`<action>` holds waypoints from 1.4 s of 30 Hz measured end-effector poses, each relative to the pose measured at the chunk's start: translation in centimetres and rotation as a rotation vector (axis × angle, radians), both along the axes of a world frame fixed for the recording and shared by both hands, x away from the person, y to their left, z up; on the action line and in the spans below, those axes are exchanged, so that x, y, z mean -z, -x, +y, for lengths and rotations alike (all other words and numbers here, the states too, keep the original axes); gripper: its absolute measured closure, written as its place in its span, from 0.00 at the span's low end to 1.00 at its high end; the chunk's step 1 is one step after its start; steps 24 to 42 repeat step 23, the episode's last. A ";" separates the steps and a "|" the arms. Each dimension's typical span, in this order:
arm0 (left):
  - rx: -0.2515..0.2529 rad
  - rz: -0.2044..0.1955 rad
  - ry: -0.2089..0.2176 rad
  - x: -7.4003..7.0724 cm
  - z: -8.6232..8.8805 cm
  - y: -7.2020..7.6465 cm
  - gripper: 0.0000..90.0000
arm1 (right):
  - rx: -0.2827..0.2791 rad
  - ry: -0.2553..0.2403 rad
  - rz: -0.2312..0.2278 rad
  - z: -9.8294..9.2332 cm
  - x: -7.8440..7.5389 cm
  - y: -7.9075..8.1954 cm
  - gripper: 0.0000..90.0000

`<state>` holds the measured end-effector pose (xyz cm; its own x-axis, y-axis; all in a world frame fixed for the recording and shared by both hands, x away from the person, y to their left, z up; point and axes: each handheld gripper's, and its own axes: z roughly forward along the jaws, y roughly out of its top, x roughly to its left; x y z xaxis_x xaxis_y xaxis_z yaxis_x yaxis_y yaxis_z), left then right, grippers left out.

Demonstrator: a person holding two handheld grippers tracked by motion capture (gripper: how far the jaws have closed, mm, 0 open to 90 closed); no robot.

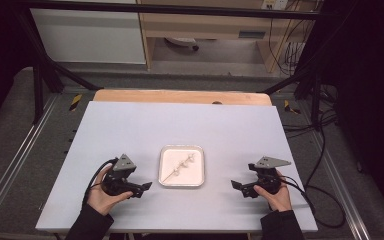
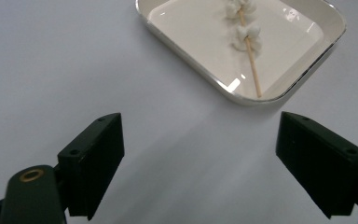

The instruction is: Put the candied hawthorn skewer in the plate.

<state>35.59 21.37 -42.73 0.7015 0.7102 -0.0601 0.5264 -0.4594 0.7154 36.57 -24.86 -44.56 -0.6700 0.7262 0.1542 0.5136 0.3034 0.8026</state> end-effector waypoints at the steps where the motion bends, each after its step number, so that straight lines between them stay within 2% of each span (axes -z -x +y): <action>1: -0.006 0.000 0.001 0.1 0.4 0.1 0.15 | 0.002 -0.002 0.005 0.0 0.0 0.0 0.01; 9: -0.065 -0.003 0.001 1.2 2.9 0.7 0.08 | 0.000 0.009 0.010 0.1 0.2 0.1 0.01; 13: -0.095 0.002 0.027 1.6 3.8 0.8 0.08 | -0.005 0.008 0.008 0.0 0.2 0.2 0.01; 18: -0.118 -0.002 0.035 2.0 4.8 0.9 0.08 | -0.011 0.012 0.011 -0.1 0.3 0.3 0.01; 42: -0.113 -0.001 0.036 2.0 4.9 0.9 0.09 | -0.019 0.017 0.017 0.0 0.4 0.3 0.01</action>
